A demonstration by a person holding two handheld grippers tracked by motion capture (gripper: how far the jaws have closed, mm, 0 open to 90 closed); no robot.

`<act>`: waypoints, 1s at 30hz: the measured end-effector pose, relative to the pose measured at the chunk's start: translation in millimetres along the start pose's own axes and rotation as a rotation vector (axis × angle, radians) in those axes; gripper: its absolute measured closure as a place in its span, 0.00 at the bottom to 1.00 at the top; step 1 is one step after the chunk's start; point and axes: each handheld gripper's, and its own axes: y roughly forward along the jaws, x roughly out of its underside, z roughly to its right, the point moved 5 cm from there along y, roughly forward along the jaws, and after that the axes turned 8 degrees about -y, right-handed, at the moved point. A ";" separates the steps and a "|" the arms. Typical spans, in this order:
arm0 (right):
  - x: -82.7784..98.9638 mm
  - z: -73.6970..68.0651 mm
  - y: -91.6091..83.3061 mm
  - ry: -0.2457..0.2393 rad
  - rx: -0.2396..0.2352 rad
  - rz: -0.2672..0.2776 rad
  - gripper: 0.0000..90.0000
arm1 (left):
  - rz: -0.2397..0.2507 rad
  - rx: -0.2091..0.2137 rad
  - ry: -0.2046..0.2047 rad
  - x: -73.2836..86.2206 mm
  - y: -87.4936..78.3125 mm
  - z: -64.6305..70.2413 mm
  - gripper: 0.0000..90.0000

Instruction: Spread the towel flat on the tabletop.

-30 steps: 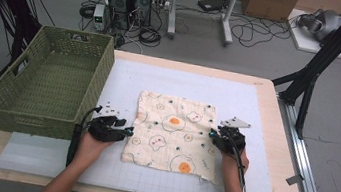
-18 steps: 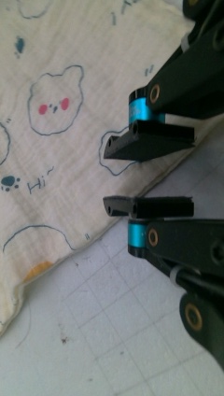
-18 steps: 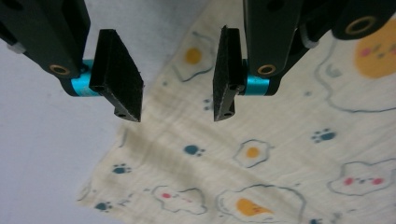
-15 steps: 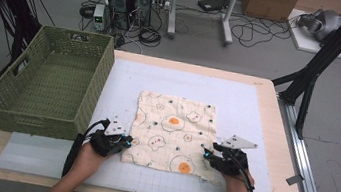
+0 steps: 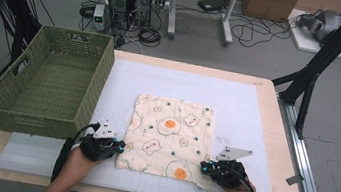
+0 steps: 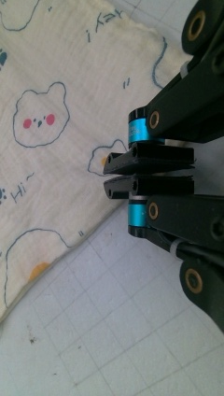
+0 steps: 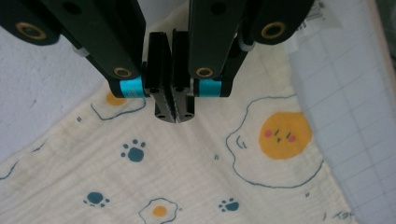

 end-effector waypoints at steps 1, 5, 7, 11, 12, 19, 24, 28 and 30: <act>0.8 -1.6 -1.9 -0.008 -0.008 -0.011 0.98 | 0.000 0.000 -0.006 0.0 -0.5 -0.3 0.93; 3.7 -2.8 -6.2 -0.013 -0.006 -0.012 0.87 | 0.035 0.010 -0.040 -4.4 -0.5 -2.8 0.74; 3.0 1.9 -8.3 0.004 0.027 0.016 0.75 | 0.080 0.026 -0.057 -9.7 -0.8 -3.6 0.65; -3.3 15.6 -13.8 0.056 0.122 0.103 0.65 | 0.182 0.058 -0.107 -25.0 -2.6 -7.4 0.49; -4.4 18.9 -13.9 0.065 0.156 0.103 0.64 | 0.203 0.065 -0.116 -28.7 -3.2 -8.4 0.48; -6.1 40.8 12.1 0.131 0.231 0.038 0.82 | 0.262 0.041 -0.131 -46.7 1.1 -21.7 0.46; -8.4 44.2 12.1 0.105 0.303 0.007 0.92 | 0.318 0.019 -0.161 -52.9 2.8 -29.6 0.39; -5.2 45.6 5.6 0.111 0.320 0.022 0.82 | 0.341 0.009 -0.172 -54.5 3.2 -31.7 0.27; -4.1 48.2 -1.2 0.118 0.336 0.048 0.72 | 0.351 0.004 -0.177 -54.8 2.6 -32.1 0.22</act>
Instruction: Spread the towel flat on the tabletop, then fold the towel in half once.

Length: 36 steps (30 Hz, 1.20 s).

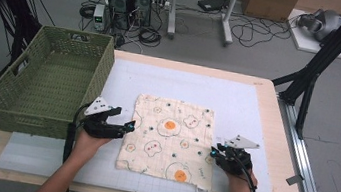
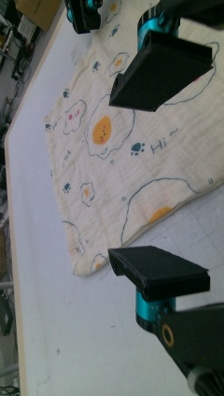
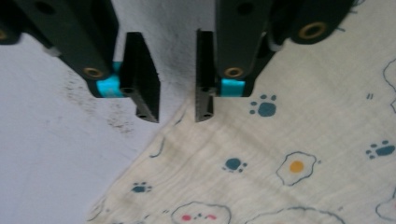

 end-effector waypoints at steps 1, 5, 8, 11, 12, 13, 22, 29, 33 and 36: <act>-0.1 1.9 -3.7 0.015 0.005 0.015 0.65 | 0.005 -0.005 -0.001 -0.3 -0.4 -0.2 0.19; -2.0 12.1 -18.0 0.045 0.032 0.087 0.37 | 0.012 0.025 0.008 -0.4 -1.8 2.6 0.19; -1.8 17.9 -26.5 0.040 0.040 0.119 0.26 | 0.012 0.048 0.017 -0.4 -2.9 4.4 0.20; -0.8 23.2 -31.2 0.055 0.047 0.139 0.16 | 0.012 0.057 0.026 -0.1 -3.3 4.8 0.20; -0.6 25.1 -31.9 0.058 0.049 0.145 0.13 | 0.010 0.058 0.030 0.2 -3.4 4.8 0.20; -0.7 26.2 -32.0 0.066 0.048 0.150 0.13 | 0.008 0.058 0.038 0.5 -3.3 4.7 0.20; -3.2 25.9 -33.0 0.070 0.039 0.162 0.13 | -0.004 0.063 0.047 2.9 -2.7 8.4 0.21; -5.6 26.3 -32.5 0.090 0.036 0.175 0.13 | -0.019 0.064 0.047 4.8 -1.5 8.0 0.21; -5.8 25.4 -32.3 0.081 0.034 0.175 0.13 | -0.017 0.068 0.034 4.5 -0.2 7.5 0.21; -5.0 25.5 -32.6 0.085 0.033 0.171 0.13 | -0.012 0.064 0.018 3.8 0.9 7.0 0.21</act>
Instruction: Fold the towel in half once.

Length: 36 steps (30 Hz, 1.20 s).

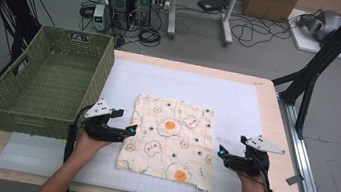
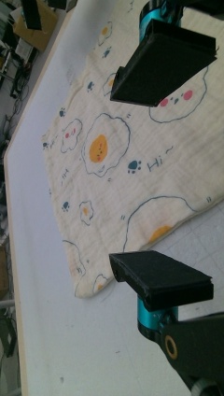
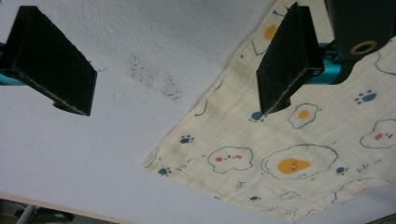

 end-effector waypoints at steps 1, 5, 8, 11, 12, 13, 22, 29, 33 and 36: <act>0.4 0.9 0.1 -0.003 0.002 0.001 0.13 | 0.005 -0.001 -0.002 -0.3 0.2 -0.2 0.21; 1.0 2.0 -0.2 0.006 -0.001 -0.002 0.13 | 0.001 0.003 -0.008 -0.7 0.8 -1.0 0.21; 1.7 1.7 0.4 0.001 -0.003 -0.009 0.13 | -0.008 0.011 -0.002 -1.1 2.0 1.9 0.21; 2.8 1.2 -0.1 0.001 -0.007 -0.012 0.13 | -0.033 0.019 0.005 -0.9 2.3 3.8 0.21; 3.2 1.1 -0.5 -0.001 -0.008 -0.013 0.13 | -0.033 0.020 -0.002 -1.2 2.4 3.7 0.21; 3.3 1.1 -0.8 0.000 -0.009 -0.012 0.13 | -0.030 0.019 -0.006 -1.9 2.7 3.2 0.21; 2.2 1.1 -2.4 0.004 -0.032 0.001 0.12 | -0.032 0.032 -0.008 -10.1 7.3 2.4 0.23; 1.3 -0.8 -2.4 0.008 -0.049 0.005 0.12 | -0.032 -0.013 0.073 -27.6 21.7 1.0 0.25; 0.3 0.0 -3.8 0.014 -0.052 0.015 0.12 | -0.039 -0.021 0.079 -37.0 30.8 -4.6 0.28; 0.2 0.9 -4.2 0.023 -0.053 0.021 0.12 | -0.084 -0.016 0.038 -41.5 39.7 -9.2 0.24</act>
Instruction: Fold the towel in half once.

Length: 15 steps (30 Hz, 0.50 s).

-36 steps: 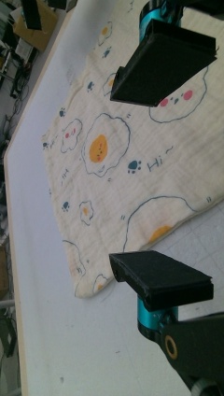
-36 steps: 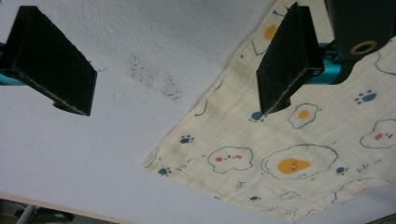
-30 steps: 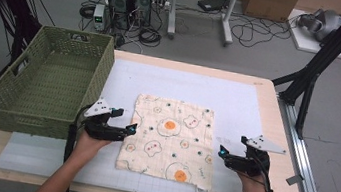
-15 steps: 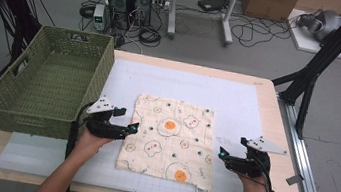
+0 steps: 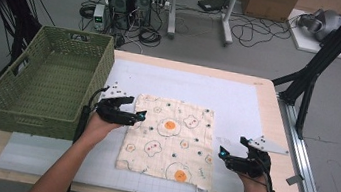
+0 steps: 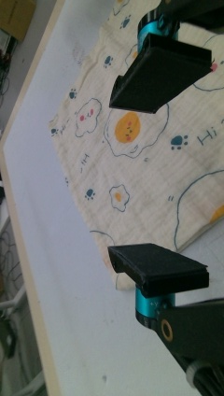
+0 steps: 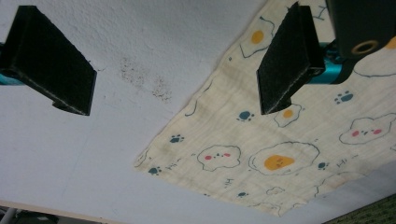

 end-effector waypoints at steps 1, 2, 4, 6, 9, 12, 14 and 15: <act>-0.2 0.3 0.1 0.003 -0.002 0.003 0.12 | -0.006 -0.006 -0.011 -2.3 2.6 -1.6 0.24; -0.3 0.5 0.1 0.005 -0.005 0.004 0.12 | -0.010 -0.008 -0.020 -4.6 5.4 -2.9 0.24; -0.5 0.3 0.1 0.008 -0.007 0.004 0.12 | -0.012 -0.004 -0.029 -8.5 11.2 -6.2 0.23; -0.6 0.3 0.5 0.006 -0.004 0.004 0.12 | -0.016 -0.017 -0.034 -10.9 17.6 -11.2 0.23; -0.1 0.8 1.5 0.015 0.001 0.001 0.12 | -0.043 -0.058 -0.057 -12.4 27.9 -19.6 0.24; 0.6 0.9 2.7 0.018 0.003 -0.007 0.12 | -0.049 -0.085 -0.055 -16.6 34.7 -24.9 0.29; 1.2 1.1 3.6 0.014 0.004 -0.010 0.12 | -0.043 -0.104 -0.047 -20.2 39.1 -29.7 0.36; 1.6 1.2 4.1 0.011 0.003 -0.013 0.12 | -0.047 -0.120 -0.045 -21.3 41.4 -32.5 0.38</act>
